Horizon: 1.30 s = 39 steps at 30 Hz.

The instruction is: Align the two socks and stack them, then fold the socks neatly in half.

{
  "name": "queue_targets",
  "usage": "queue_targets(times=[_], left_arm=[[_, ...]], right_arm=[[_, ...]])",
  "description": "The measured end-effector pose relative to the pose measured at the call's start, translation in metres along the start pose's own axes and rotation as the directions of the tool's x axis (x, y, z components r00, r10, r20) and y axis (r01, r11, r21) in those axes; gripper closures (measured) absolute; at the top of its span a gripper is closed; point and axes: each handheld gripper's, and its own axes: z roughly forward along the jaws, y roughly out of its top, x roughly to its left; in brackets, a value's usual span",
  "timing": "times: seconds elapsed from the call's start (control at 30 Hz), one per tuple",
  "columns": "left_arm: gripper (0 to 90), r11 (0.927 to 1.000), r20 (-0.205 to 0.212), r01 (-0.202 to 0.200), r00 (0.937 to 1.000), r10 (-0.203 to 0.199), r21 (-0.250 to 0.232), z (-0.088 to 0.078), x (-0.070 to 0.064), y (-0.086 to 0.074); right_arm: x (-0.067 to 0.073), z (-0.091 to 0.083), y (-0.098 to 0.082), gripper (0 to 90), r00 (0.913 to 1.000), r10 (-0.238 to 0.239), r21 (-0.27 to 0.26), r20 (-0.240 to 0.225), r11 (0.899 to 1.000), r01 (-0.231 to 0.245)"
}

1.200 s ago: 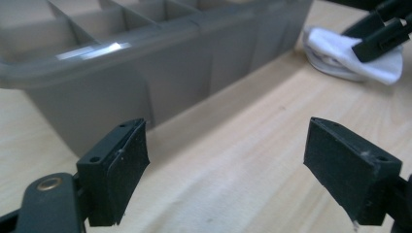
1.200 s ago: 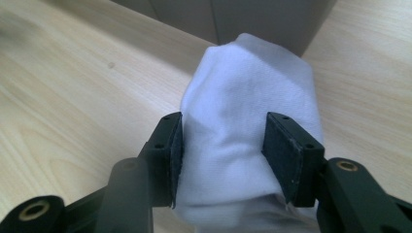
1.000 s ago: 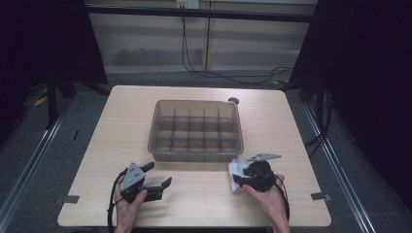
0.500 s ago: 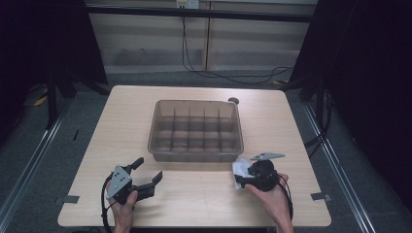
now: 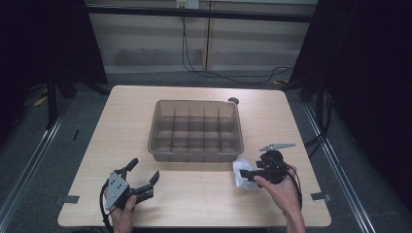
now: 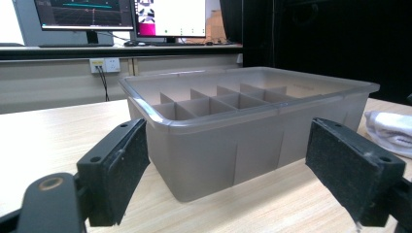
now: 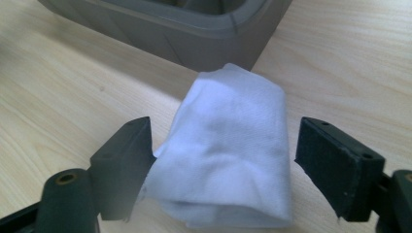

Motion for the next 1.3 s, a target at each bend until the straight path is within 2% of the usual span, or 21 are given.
queue_targets(times=[0.13, 0.23, 0.37, 0.43, 0.53, 0.8, 0.87, 1.0, 1.07, 1.2, 1.3], left_arm=[[15.4, 1.0000, 0.010, -0.004, 0.9999, 0.004, -0.007, -0.001, 0.000, 0.000], [15.3, 0.9999, 0.008, 0.002, 1.0000, -0.002, -0.014, -0.001, 0.000, 0.000], [15.4, 0.9999, 0.015, 0.000, 0.9999, 0.000, -0.013, -0.001, 0.001, -0.001], [15.4, 0.9999, 0.022, 0.003, 0.9998, -0.002, -0.013, -0.001, 0.001, -0.001], [15.4, 1.0000, 0.018, -0.002, 0.9998, 0.002, -0.006, -0.001, 0.001, 0.000], [15.6, 0.9998, 0.018, -0.010, 0.9998, 0.011, -0.015, -0.002, 0.001, -0.001], [15.6, 0.9998, 0.018, -0.012, 0.9998, 0.012, -0.015, -0.002, 0.001, -0.001], [15.7, 0.9998, 0.022, -0.008, 0.9997, 0.009, -0.017, -0.002, 0.001, -0.001], [15.8, 0.9998, 0.023, -0.008, 0.9997, 0.008, -0.018, -0.002, 0.001, -0.001], [15.8, 0.9998, 0.024, -0.008, 0.9997, 0.009, -0.019, -0.002, 0.001, -0.001], [15.8, 0.9997, 0.027, -0.016, 0.9995, 0.016, -0.017, -0.002, 0.002, -0.001]], right_arm=[[-0.004, 0.002, 0.007, 18.0, 0.9999, 0.005, 0.027, -0.010, 1.000, -0.005], [-0.005, 0.001, 0.013, 22.8, 0.9999, -0.009, 0.050, -0.010, 0.999, 0.009], [-0.009, 0.002, 0.027, 16.9, 0.9997, -0.010, 0.153, -0.022, 0.988, 0.013], [-0.008, 0.003, 0.032, 14.6, 0.9992, -0.035, 0.172, -0.020, 0.984, 0.038], [-0.007, 0.008, 0.035, 14.7, 0.9990, -0.034, 0.213, -0.029, 0.976, 0.040], [-0.004, 0.018, 0.039, 14.9, 0.9981, -0.059, 0.291, -0.020, 0.955, 0.062], [-0.002, 0.020, 0.039, 14.9, 0.9972, -0.072, 0.298, -0.020, 0.951, 0.075], [-0.003, 0.023, 0.038, 14.7, 0.9974, -0.071, 0.309, -0.011, 0.948, 0.071], [-0.003, 0.028, 0.037, 14.5, 0.9975, -0.070, 0.332, -0.002, 0.941, 0.067], [0.000, 0.036, 0.035, 14.9, 0.9954, -0.094, 0.362, -0.021, 0.928, 0.095], [0.003, 0.044, 0.033, 14.2, 0.9926, -0.120, 0.406, -0.020, 0.906, 0.118]])
